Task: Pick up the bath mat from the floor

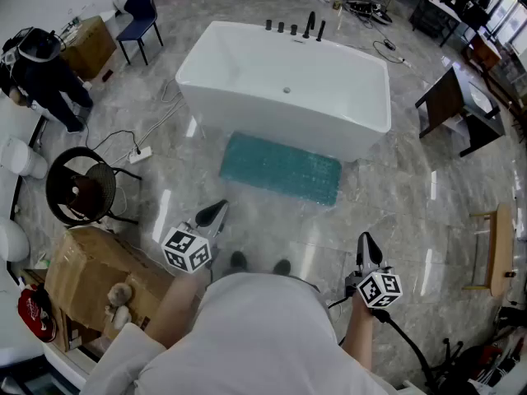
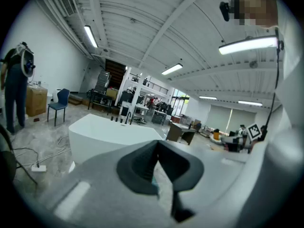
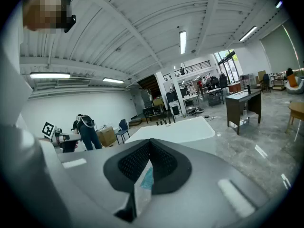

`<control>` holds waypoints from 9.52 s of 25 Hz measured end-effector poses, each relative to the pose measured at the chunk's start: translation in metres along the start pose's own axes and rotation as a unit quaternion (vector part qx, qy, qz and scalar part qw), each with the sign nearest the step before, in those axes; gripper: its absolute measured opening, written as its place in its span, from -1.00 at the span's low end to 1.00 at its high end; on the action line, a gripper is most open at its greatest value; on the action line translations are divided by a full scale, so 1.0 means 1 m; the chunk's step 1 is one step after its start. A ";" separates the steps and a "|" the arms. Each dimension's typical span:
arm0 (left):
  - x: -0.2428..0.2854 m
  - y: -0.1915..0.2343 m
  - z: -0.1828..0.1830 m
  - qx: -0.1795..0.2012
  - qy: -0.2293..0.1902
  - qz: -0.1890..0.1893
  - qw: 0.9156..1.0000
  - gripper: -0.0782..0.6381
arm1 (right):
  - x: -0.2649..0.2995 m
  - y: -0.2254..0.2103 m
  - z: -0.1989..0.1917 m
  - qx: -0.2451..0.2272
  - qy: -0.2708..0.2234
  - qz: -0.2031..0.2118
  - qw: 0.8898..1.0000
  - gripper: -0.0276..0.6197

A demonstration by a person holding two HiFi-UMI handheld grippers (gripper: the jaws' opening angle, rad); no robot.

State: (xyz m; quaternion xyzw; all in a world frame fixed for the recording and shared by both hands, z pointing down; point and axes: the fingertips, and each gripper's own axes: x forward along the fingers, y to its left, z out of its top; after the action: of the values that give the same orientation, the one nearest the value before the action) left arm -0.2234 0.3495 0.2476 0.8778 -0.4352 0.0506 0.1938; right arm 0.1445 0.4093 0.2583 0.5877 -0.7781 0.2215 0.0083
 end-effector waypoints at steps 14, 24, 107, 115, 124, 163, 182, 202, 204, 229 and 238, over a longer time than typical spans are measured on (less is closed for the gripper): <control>0.010 -0.029 -0.011 -0.003 0.006 0.003 1.000 -0.79 | -0.015 -0.022 0.003 0.009 -0.001 0.012 1.000 -0.90; 0.026 -0.067 -0.023 -0.021 -0.002 0.006 1.000 -0.79 | -0.028 -0.068 -0.004 0.008 0.015 0.022 1.000 -0.90; 0.509 0.384 -0.215 -0.015 0.127 0.073 0.989 -0.77 | 0.555 -0.344 -0.217 0.022 0.188 -0.038 0.981 -0.81; 0.568 0.482 -0.352 -0.011 0.144 0.093 0.985 -0.72 | 0.631 -0.421 -0.349 -0.005 0.213 -0.030 0.977 -0.77; 0.619 0.626 -0.510 0.008 0.164 0.120 0.979 -0.65 | 0.714 -0.518 -0.509 -0.029 0.237 -0.024 0.971 -0.68; 0.723 0.857 -0.924 0.006 0.416 0.170 0.894 -0.62 | 0.810 -0.823 -0.900 0.009 0.391 -0.144 0.909 0.37; 0.719 0.781 -0.840 0.008 0.343 0.108 0.933 -0.70 | 0.810 -0.770 -0.844 0.036 0.364 -0.062 0.929 -0.81; 0.618 0.593 -0.487 -0.023 0.328 0.037 0.944 -0.71 | 0.687 -0.576 -0.465 0.087 0.339 -0.023 0.936 -0.82; 0.594 0.568 -0.431 -0.032 0.319 0.033 0.947 -0.71 | 0.664 -0.543 -0.411 0.108 0.326 -0.023 0.939 -0.82; 0.311 0.264 0.031 -0.154 0.152 -0.035 0.976 -0.72 | 0.362 -0.240 0.032 0.228 0.132 0.037 0.964 -0.82; 0.241 0.152 0.006 -0.218 0.087 -0.013 0.972 -0.70 | 0.274 -0.218 0.032 0.246 0.130 0.119 0.953 -0.82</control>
State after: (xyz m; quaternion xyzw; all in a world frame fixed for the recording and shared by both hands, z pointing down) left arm -0.1948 0.0847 0.3490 0.8123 -0.4058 0.0281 0.4180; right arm 0.2678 0.1026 0.3776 0.4411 -0.7558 0.4799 -0.0616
